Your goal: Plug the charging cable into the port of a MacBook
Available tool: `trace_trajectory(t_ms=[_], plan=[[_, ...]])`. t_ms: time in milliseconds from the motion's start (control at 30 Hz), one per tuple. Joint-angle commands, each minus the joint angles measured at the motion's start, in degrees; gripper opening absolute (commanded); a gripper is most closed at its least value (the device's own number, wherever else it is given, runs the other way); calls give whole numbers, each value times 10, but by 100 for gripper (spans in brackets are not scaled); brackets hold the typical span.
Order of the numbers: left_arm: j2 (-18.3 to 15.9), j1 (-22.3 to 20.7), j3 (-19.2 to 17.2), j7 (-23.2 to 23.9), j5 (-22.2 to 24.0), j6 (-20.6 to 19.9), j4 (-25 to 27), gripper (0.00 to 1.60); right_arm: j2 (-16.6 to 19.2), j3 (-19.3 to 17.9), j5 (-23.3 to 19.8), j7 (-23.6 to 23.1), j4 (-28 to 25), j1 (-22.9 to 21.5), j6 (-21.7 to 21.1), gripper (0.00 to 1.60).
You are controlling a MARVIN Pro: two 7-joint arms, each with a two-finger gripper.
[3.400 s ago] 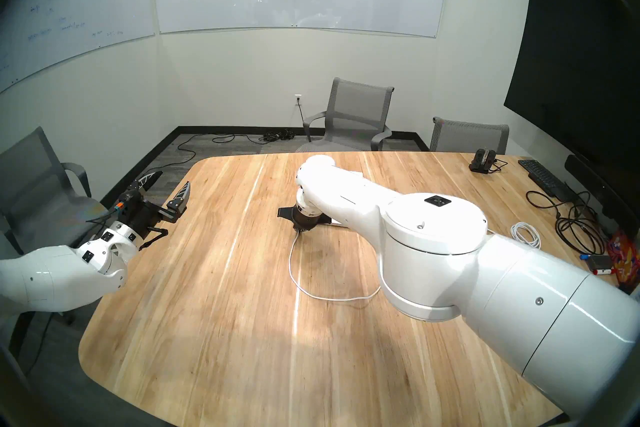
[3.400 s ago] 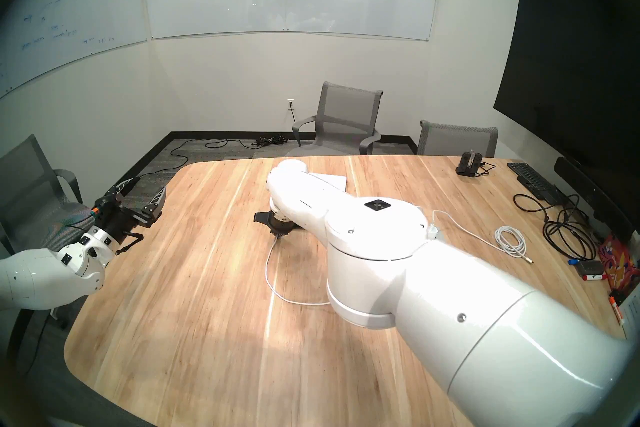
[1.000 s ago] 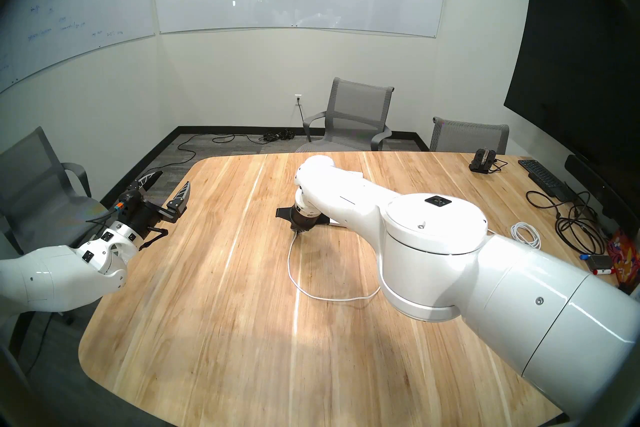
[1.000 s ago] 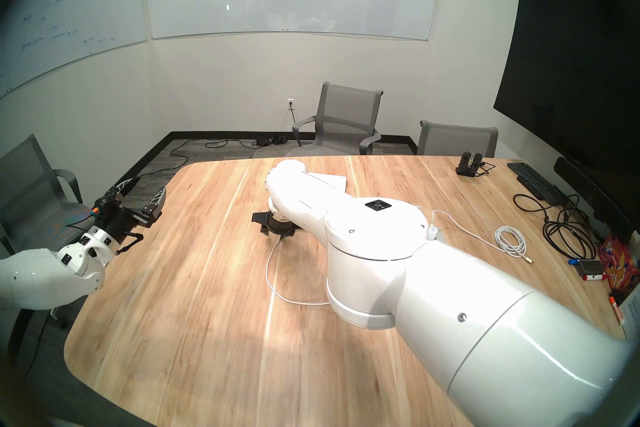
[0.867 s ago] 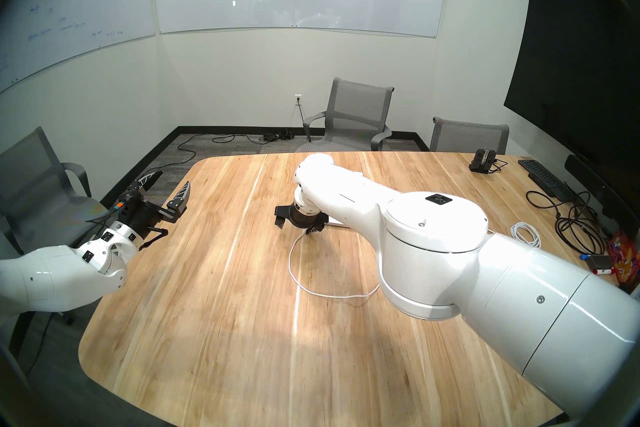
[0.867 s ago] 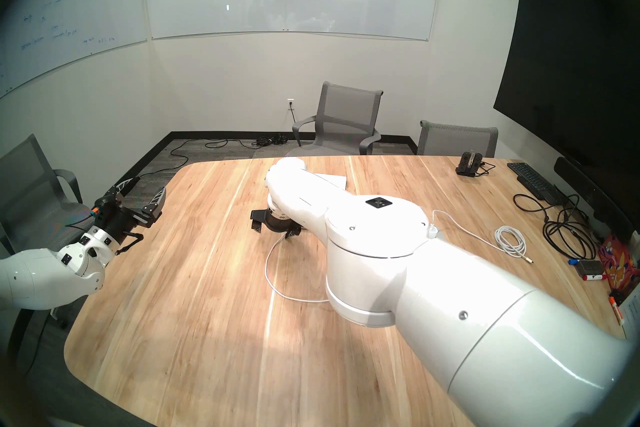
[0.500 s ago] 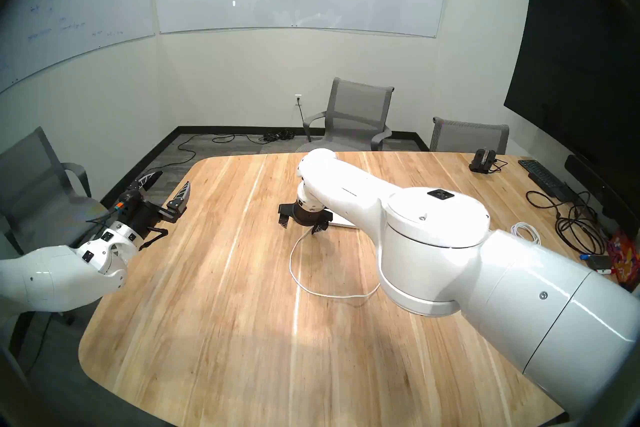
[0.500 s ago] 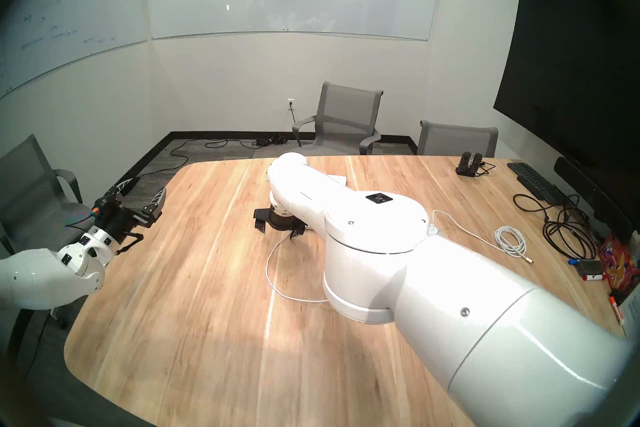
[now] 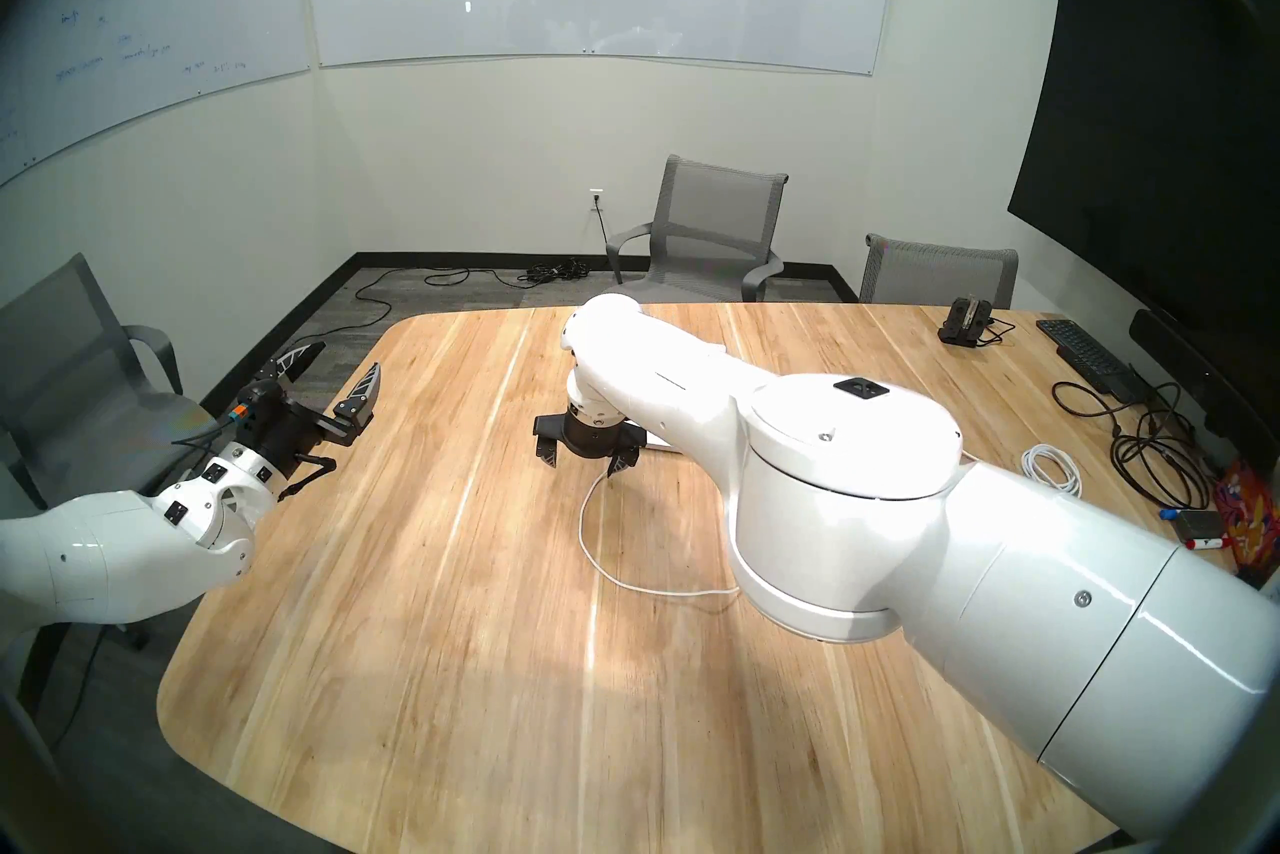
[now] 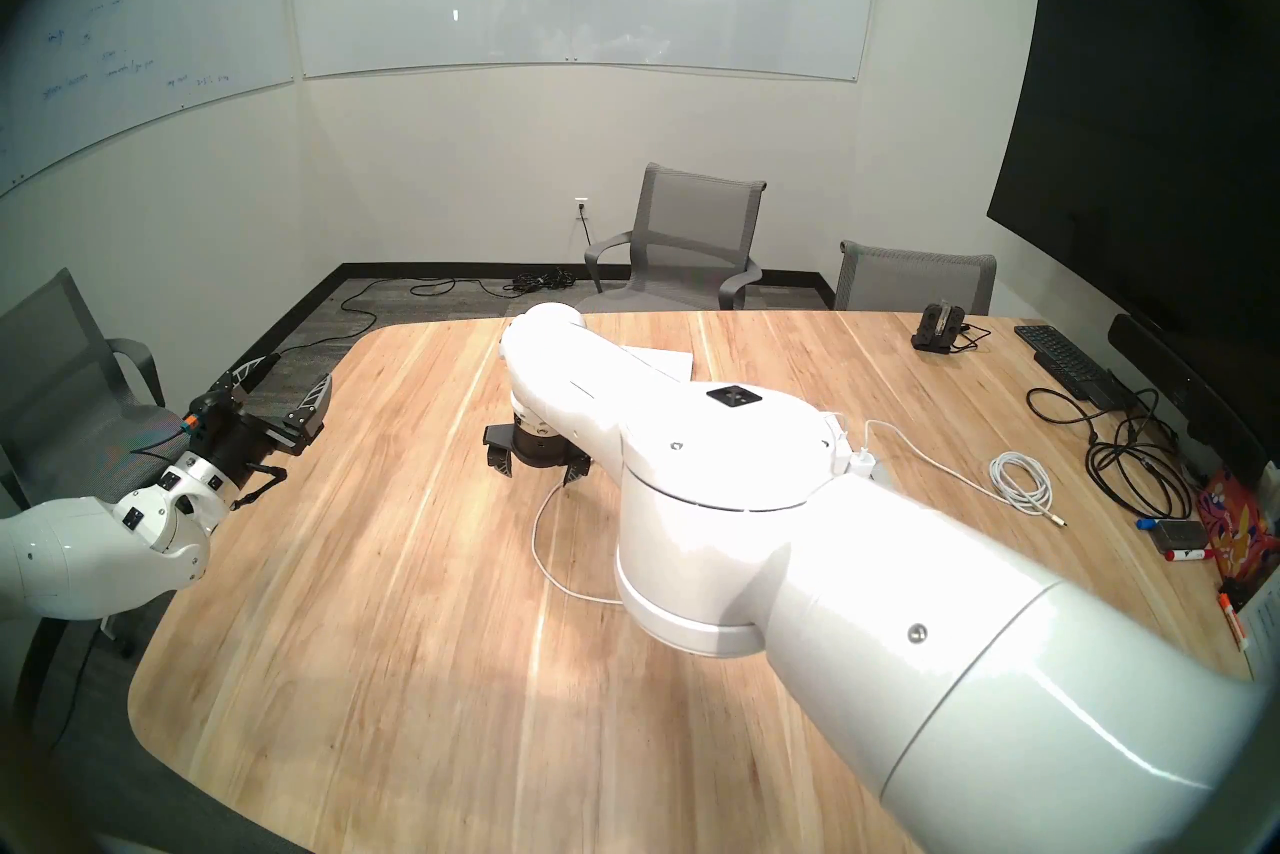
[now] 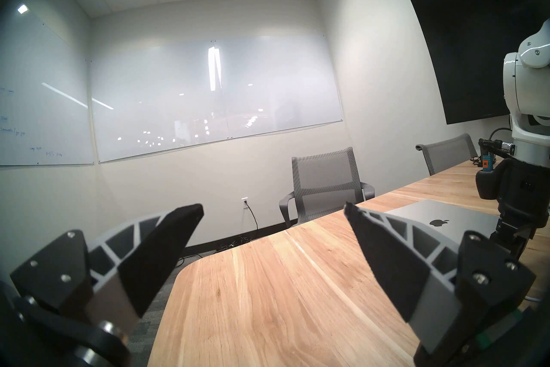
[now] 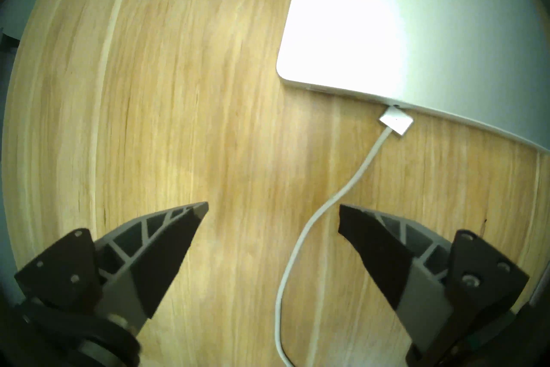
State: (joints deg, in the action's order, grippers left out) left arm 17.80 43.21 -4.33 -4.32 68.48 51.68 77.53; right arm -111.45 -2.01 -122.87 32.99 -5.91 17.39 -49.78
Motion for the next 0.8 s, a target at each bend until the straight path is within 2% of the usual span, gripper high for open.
trace_trajectory(t_ms=[0,167,233,267,433,567,767], plan=[[-1,-9,-8,-1,-1,4,1,160,-4,-1,1,5,-5,-13,5,160],[-1,-9,-8,-1,-1,4,1,160,-2,-3,0,8,-9,-13,6,160],[-1,-9,-8,-1,-1,4,1,160,9,7,12,-6,-20,-11,-1,160],[-1,-9,-8,-1,-1,4,1,160,9,-6,-1,-2,-10,-9,9,160],[-1,-9,-8,-1,-1,4,1,160,26,1,6,-18,-16,-10,0,160],[-1,-9,-8,-1,-1,4,1,160,31,-13,-6,-7,-6,-14,10,160],[-1,-9,-8,-1,-1,4,1,160,35,-11,-2,-8,-6,-11,-12,160]])
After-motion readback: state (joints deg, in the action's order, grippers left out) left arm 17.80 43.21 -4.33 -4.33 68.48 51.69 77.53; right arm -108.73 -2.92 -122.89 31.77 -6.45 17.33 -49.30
